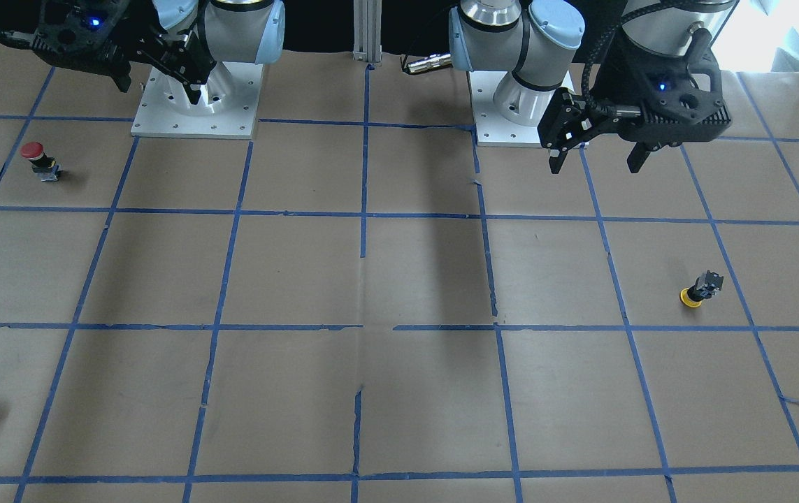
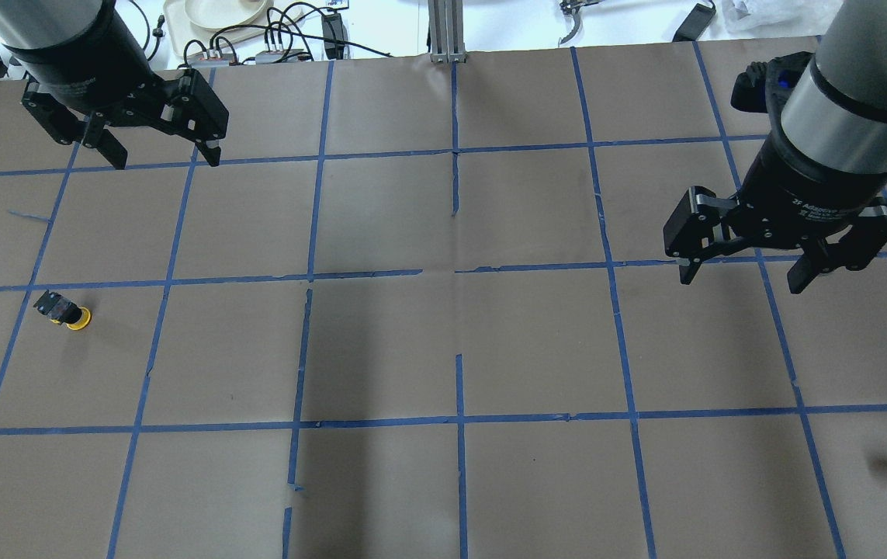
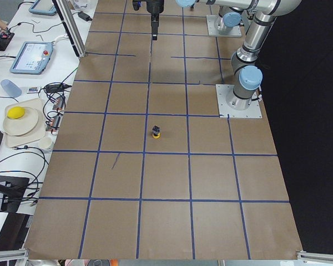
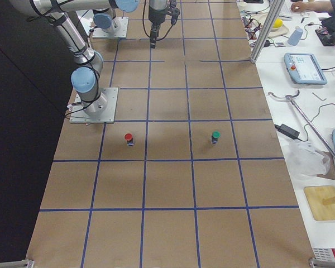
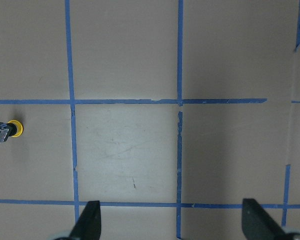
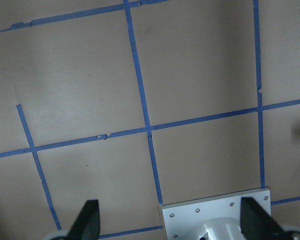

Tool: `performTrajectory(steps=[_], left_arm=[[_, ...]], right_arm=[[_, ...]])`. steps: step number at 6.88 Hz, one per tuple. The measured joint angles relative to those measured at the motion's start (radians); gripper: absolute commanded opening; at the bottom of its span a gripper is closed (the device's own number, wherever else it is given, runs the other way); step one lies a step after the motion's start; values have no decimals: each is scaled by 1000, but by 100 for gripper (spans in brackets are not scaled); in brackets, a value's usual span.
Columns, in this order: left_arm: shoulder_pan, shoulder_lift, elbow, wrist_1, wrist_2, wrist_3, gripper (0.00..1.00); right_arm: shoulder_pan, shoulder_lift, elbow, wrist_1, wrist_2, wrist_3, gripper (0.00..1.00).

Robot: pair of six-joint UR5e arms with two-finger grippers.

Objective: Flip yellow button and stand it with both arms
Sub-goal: 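Move the left gripper down toward the yellow button lying on its side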

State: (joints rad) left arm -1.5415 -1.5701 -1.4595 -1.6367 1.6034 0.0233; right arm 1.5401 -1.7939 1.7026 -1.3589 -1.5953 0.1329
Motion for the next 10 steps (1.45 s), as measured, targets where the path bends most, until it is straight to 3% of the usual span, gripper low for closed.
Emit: performTrajectory(steps=[3,6,10], left_arm=[[44,-4,-33,13,-3,72,100],[256,-10,-153,50,-2,364,100],[534,-106,-341,412,-2,881,100]], right_arm=[[0,-1,6,3,-1,0,100],[-1,-1,6,0,-6,-1,100],[0,-1,6,4,1,-1,100]])
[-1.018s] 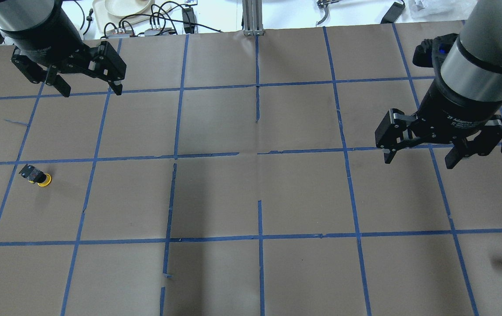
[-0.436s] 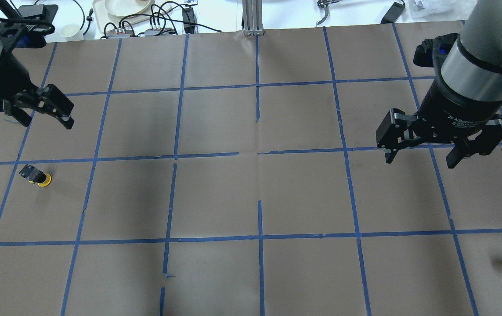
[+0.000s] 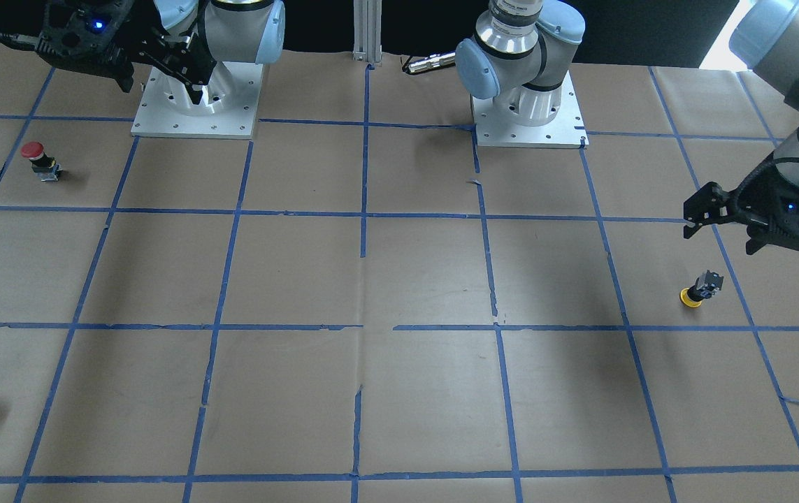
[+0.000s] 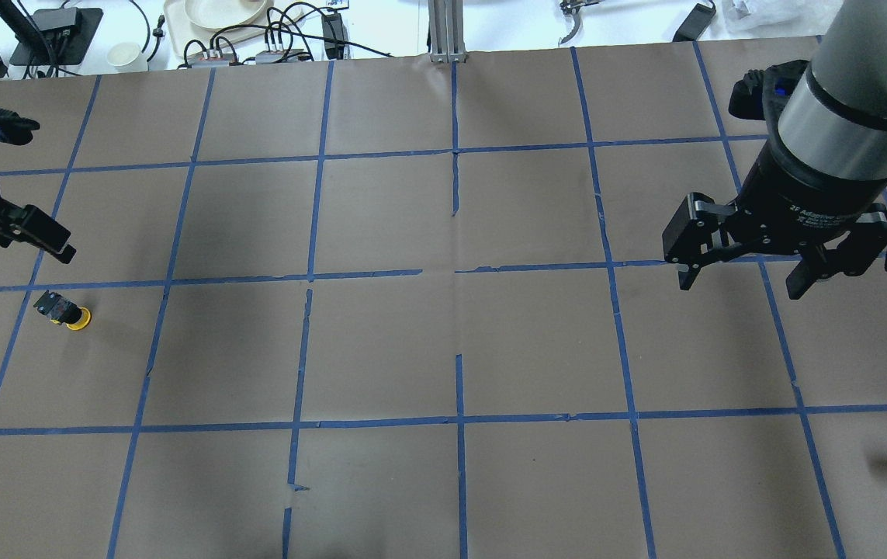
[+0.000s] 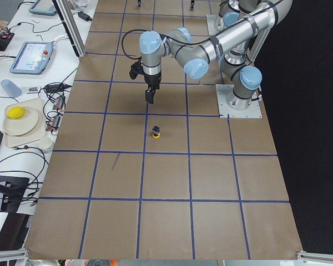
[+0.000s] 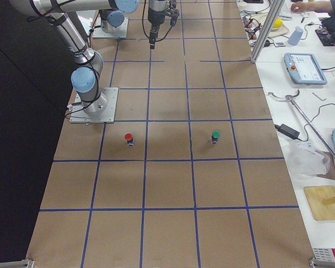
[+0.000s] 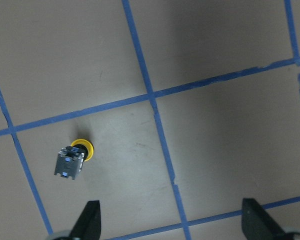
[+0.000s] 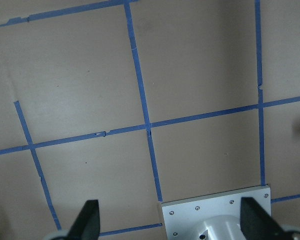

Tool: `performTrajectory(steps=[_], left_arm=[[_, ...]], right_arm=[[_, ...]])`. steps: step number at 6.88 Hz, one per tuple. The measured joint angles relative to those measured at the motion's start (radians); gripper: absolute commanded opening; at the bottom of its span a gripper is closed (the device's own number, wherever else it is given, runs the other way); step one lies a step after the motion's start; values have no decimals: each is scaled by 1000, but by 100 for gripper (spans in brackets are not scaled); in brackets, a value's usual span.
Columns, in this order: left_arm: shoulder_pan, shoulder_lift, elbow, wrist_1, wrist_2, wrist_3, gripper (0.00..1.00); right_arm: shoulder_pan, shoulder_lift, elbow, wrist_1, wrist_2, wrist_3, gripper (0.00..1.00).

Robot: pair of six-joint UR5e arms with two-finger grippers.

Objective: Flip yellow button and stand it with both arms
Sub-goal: 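Grasp the yellow button with the left gripper and lift it up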

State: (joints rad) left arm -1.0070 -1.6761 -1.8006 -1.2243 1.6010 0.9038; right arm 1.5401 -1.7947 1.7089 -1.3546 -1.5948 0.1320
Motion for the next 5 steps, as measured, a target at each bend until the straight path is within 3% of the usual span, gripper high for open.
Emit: performTrajectory(steps=[2,5], left_arm=[[78,-102,-36,145,-4,203,100],[122,-202,-58,236,-5,386,99]], right_arm=[[0,0,0,-1,1,0,100],[0,0,0,-4,2,0,100]])
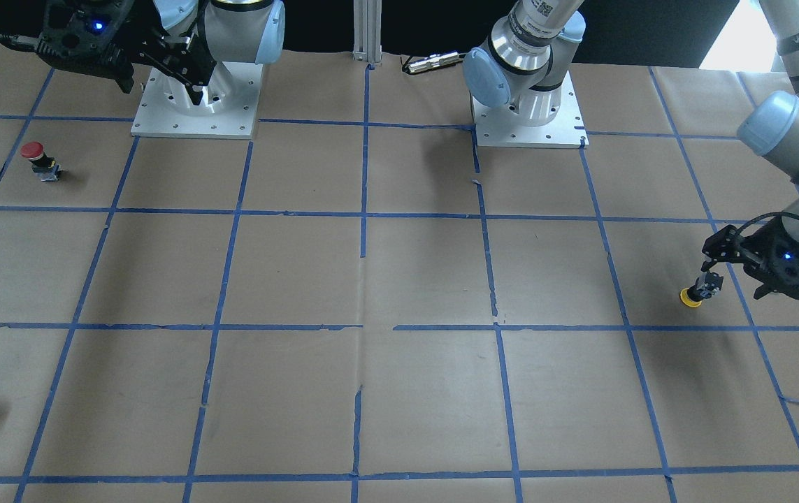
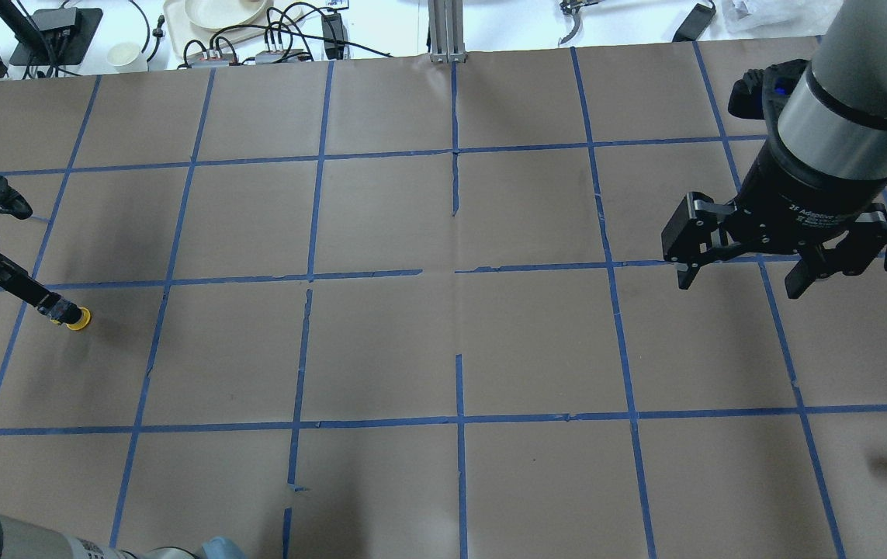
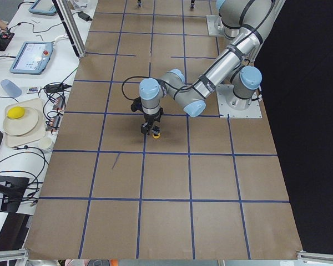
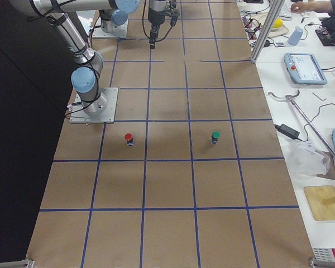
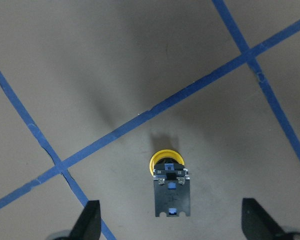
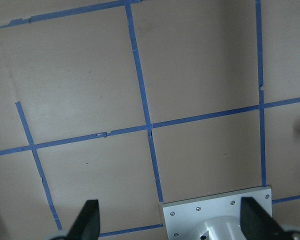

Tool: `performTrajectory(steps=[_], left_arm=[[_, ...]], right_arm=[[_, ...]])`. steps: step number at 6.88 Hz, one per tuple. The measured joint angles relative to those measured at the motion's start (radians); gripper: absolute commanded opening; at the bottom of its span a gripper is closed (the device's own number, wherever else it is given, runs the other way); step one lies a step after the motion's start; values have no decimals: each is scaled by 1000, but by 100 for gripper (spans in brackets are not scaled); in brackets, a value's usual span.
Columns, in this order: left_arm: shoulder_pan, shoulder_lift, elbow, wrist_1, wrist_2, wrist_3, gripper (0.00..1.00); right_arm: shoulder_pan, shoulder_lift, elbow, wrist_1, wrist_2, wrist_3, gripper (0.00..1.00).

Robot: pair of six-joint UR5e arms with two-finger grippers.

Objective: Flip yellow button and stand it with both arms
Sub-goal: 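Grasp the yellow button with the left gripper and lift it up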

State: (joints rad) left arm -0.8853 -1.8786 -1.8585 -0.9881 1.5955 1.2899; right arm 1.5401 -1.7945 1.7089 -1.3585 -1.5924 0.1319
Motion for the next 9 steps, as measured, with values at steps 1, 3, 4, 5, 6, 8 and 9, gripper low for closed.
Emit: performTrajectory(steps=[1,3,4,5,6,8,9], left_arm=[[2,-11,-13,7,0,7,97],[3,-15,-31,11,1,4,49],[3,-16,-33,15,2,1,25],[3,-18,-33,29,4,-1,22],[3,-18,-33,46,3,0,21],[-10,6,-17,34,-5,1,21],[-25,31,-2,-17,-33,-9,21]], right_arm=[[0,0,0,-1,1,0,100],[0,2,0,-2,0,0,100],[0,2,0,-2,1,0,100],[0,2,0,-3,2,0,100],[0,3,0,-3,1,0,100],[0,3,1,-3,0,0,100],[0,3,1,-3,1,0,100]])
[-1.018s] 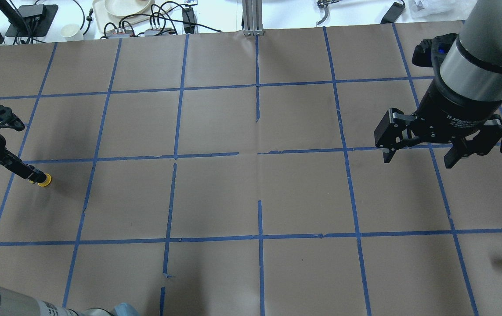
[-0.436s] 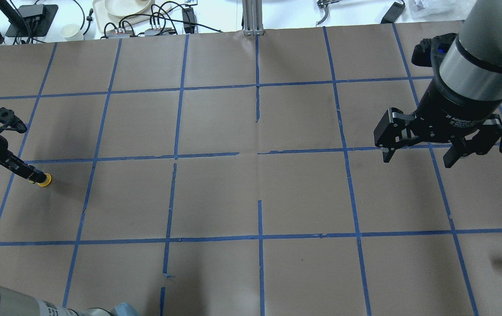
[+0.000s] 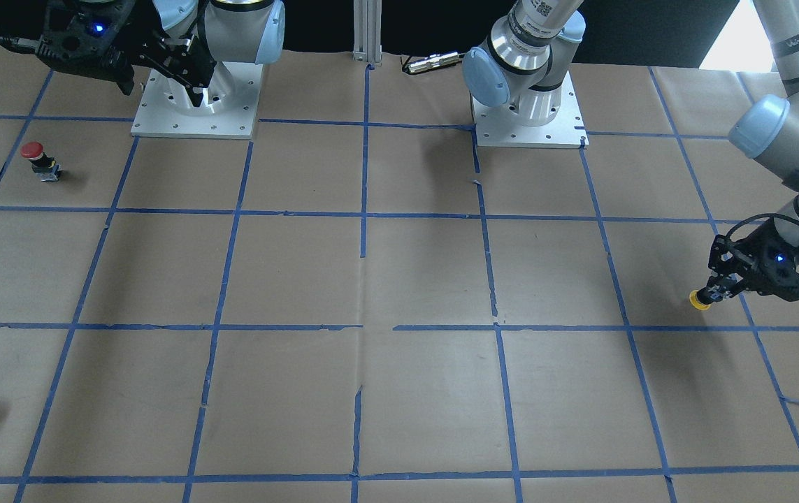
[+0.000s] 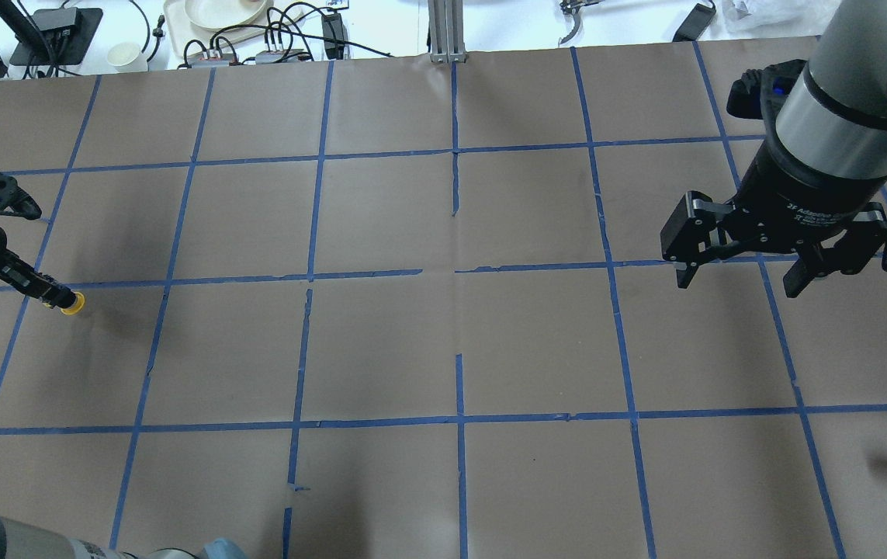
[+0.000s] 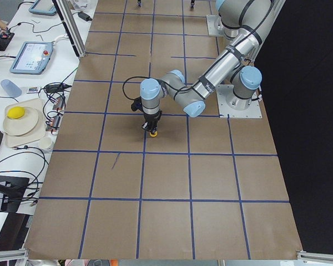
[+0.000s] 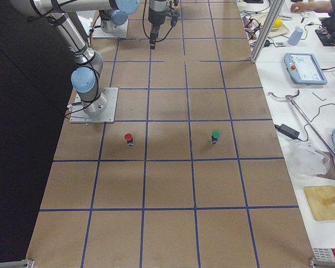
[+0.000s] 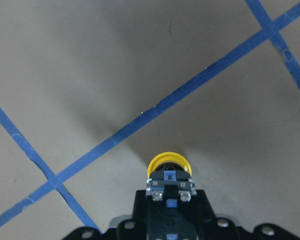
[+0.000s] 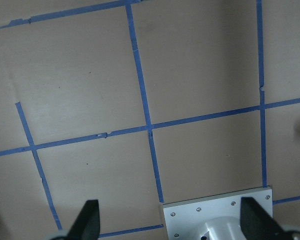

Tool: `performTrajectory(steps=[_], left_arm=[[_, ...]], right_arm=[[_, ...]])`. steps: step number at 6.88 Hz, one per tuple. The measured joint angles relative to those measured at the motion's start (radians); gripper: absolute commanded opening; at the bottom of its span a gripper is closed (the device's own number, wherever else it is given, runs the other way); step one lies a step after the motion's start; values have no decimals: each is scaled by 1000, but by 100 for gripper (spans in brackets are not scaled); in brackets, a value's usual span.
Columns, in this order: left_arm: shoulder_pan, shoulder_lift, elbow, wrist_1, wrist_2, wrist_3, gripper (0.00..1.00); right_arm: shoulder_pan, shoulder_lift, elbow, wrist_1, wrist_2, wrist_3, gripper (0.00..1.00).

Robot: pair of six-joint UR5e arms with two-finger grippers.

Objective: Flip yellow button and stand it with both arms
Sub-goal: 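Grasp the yellow button with the left gripper and lift it up, then carry the button toward the table center while the right gripper approaches it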

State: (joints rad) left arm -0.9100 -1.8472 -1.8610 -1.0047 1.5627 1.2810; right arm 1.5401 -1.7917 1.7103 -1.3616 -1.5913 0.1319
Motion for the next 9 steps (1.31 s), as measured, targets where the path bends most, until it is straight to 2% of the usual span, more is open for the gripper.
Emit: performTrajectory(steps=[2,4,7,9], left_arm=[[-60,92,25,-222,-137,-97,21],[-207,178,34,-419,-380,-391,21],[-450,288,30,-505,-776,-888,21],[-507,320,15,-505,-1041,-1057,21]], right_arm=[[-1,0,0,-4,-2,3,100],[-6,1,3,-12,-12,3,100],[-23,58,6,-128,16,14,100],[-41,90,-20,-142,150,92,100]])
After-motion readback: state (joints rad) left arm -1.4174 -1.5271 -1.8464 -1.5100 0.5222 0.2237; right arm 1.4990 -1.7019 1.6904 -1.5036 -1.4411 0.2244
